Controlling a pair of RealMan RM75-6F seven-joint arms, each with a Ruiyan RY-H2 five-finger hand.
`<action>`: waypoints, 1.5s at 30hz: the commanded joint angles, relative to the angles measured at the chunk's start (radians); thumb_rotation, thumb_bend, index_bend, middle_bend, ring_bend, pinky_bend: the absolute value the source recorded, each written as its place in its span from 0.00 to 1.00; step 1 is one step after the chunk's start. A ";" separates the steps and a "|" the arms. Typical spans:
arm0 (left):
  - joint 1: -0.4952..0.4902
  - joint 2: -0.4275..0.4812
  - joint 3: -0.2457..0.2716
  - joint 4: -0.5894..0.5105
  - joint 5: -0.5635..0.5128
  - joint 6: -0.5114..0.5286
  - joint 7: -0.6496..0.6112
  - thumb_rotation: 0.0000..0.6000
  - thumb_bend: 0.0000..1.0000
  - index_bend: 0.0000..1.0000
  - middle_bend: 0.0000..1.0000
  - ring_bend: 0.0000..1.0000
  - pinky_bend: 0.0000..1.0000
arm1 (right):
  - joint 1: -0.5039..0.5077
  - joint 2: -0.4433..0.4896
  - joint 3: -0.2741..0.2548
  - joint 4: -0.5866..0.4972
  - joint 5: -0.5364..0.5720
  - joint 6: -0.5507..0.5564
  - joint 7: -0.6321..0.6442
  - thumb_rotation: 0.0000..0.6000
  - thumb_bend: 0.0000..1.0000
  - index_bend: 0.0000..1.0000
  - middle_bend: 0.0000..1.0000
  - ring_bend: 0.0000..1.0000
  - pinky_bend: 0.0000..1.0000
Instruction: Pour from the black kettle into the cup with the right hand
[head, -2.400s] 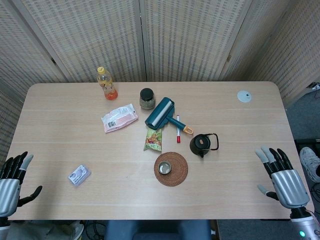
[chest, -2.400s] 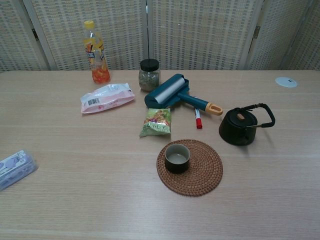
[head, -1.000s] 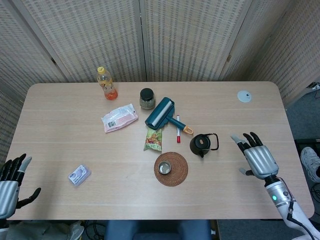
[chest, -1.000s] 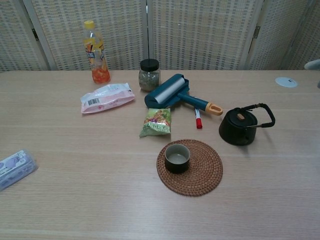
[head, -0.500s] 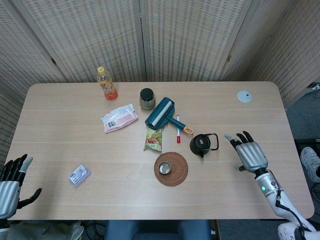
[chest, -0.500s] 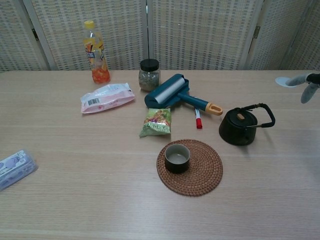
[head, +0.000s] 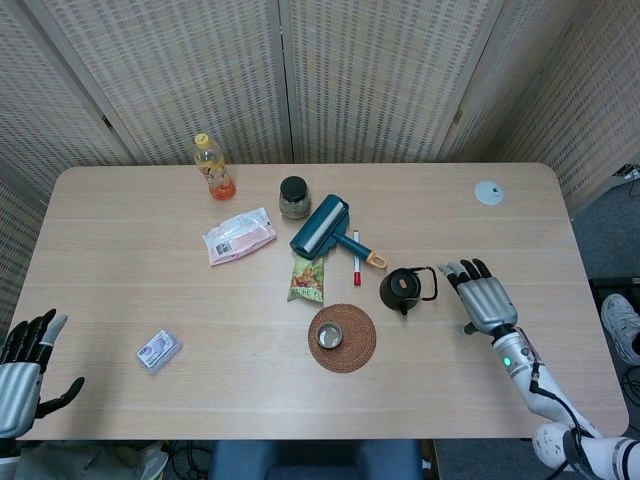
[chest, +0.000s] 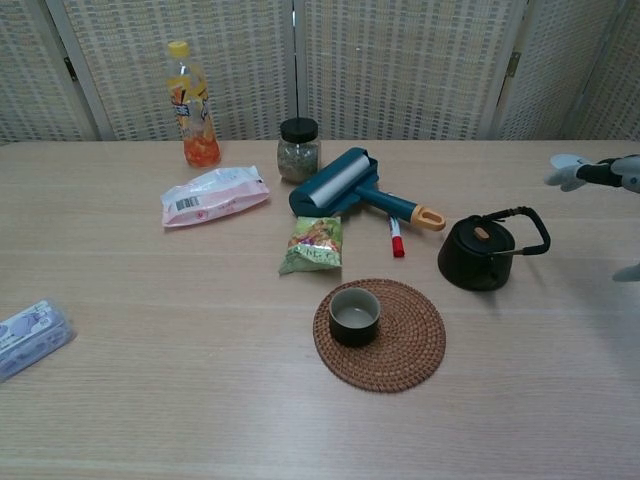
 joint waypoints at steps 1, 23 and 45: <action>0.001 0.001 0.000 -0.001 -0.001 0.001 0.000 1.00 0.24 0.00 0.00 0.01 0.00 | 0.027 -0.020 0.011 0.010 0.021 -0.017 -0.014 1.00 0.00 0.02 0.09 0.01 0.04; 0.016 0.004 0.001 0.007 -0.009 0.013 -0.015 1.00 0.24 0.00 0.00 0.01 0.00 | 0.220 -0.063 0.031 -0.002 0.333 -0.086 -0.119 1.00 0.56 0.01 0.18 0.00 0.02; 0.012 0.007 -0.001 0.009 -0.010 0.004 -0.015 1.00 0.24 0.00 0.00 0.01 0.00 | 0.258 -0.088 -0.029 0.073 0.388 -0.093 -0.080 1.00 0.57 0.01 0.24 0.00 0.02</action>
